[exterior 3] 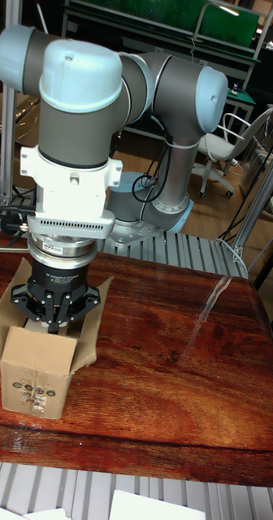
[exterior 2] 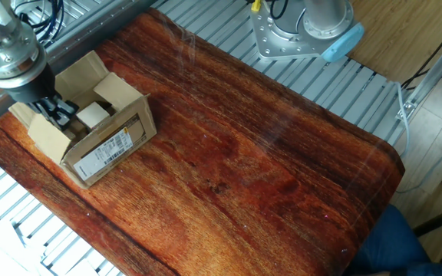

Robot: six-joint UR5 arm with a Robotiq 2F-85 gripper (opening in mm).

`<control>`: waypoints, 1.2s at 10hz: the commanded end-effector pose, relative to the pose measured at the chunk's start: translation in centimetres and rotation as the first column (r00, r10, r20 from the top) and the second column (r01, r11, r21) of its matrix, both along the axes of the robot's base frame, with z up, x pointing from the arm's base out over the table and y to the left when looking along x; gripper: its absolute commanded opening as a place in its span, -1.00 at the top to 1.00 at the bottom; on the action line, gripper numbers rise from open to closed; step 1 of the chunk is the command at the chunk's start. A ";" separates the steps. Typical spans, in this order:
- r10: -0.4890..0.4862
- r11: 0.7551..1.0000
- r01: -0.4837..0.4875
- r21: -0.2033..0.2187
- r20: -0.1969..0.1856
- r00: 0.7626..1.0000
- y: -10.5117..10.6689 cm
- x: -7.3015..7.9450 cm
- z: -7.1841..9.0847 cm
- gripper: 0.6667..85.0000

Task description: Open a box

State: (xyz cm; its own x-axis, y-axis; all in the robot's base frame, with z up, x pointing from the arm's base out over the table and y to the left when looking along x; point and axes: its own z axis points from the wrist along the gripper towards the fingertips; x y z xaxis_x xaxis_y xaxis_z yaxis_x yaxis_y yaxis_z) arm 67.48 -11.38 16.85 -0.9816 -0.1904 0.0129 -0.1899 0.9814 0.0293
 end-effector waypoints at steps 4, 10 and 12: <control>0.041 0.999 -0.041 0.004 0.003 0.999 0.3 3.6 -0.4 0.99; 0.063 0.998 -0.063 -0.005 -0.044 0.997 1.8 7.0 2.7 0.99; 0.066 0.998 -0.066 -0.002 -0.037 0.997 1.4 7.2 1.2 0.99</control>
State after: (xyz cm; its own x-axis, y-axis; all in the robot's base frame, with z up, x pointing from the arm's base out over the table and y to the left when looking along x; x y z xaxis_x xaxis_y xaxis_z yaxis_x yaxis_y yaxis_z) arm 74.14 -10.28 18.97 -0.9670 -0.2482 0.0569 -0.2471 0.9687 0.0244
